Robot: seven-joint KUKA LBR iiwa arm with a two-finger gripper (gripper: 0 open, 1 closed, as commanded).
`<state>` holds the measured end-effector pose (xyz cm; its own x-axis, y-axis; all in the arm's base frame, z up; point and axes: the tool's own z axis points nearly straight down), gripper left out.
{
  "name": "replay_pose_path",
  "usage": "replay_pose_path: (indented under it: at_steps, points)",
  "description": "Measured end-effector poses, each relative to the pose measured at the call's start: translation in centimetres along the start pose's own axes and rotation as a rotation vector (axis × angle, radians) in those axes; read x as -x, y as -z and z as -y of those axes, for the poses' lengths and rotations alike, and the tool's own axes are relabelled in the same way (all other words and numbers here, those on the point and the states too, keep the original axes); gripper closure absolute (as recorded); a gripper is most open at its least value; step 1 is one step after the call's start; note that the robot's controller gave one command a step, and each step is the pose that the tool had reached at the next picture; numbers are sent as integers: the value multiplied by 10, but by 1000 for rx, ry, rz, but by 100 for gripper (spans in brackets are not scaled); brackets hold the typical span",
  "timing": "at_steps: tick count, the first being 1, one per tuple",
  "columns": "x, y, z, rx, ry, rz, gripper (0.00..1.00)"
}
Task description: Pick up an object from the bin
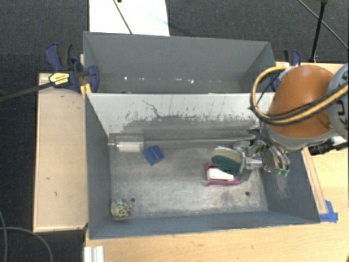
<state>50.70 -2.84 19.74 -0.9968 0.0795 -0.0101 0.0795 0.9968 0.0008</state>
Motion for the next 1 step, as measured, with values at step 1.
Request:
replay_pose_path:
  at_steps: [1]
  points:
    - [-12,63,15,0,456,-3,100]
